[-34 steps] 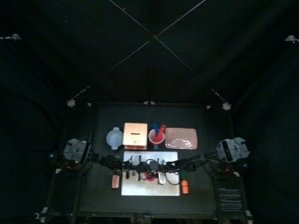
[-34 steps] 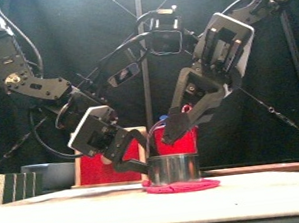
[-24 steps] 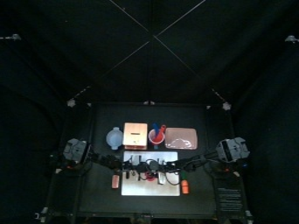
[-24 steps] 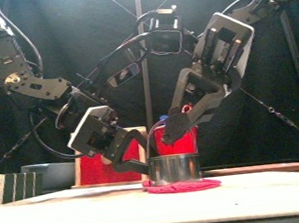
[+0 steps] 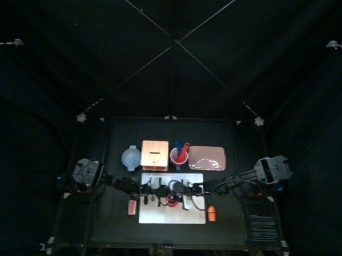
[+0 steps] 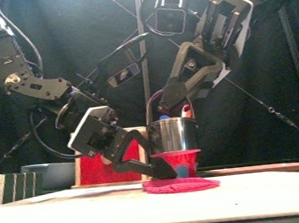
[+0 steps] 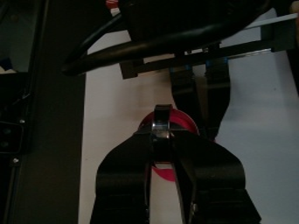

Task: Get the cutter from the drawer then cut the dough then place the extra dough in the bowl
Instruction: Place the extra dough in the bowl

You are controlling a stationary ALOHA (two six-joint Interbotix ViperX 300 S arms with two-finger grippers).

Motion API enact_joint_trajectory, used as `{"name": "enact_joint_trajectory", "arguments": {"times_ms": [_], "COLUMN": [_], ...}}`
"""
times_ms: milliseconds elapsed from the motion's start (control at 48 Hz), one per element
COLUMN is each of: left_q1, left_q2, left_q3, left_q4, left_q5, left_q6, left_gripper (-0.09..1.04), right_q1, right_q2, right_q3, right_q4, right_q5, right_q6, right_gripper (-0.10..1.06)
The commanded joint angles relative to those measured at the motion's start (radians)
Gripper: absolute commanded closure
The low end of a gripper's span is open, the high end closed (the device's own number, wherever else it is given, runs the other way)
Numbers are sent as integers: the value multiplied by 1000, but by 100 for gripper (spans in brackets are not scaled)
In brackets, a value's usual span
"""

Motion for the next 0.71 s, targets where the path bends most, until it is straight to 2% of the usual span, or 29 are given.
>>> {"name": "enact_joint_trajectory", "arguments": {"times_ms": [21,312,708], "left_q1": [0,0,3], "left_q2": [-5,-9,-72], "left_q3": [-2,3,34], "left_q4": [-2,-14,-38], "left_q5": [5,5,5], "left_q6": [2,3,5], "left_gripper": [47,47,47], "right_q1": [-6,-37,-107], "right_q2": [-66,-153,-285], "right_q3": [6,100,245], "right_q4": [0,0,0], "right_q5": [5,52,103], "right_q6": [2,2,2], "right_gripper": [44,44,44]}}
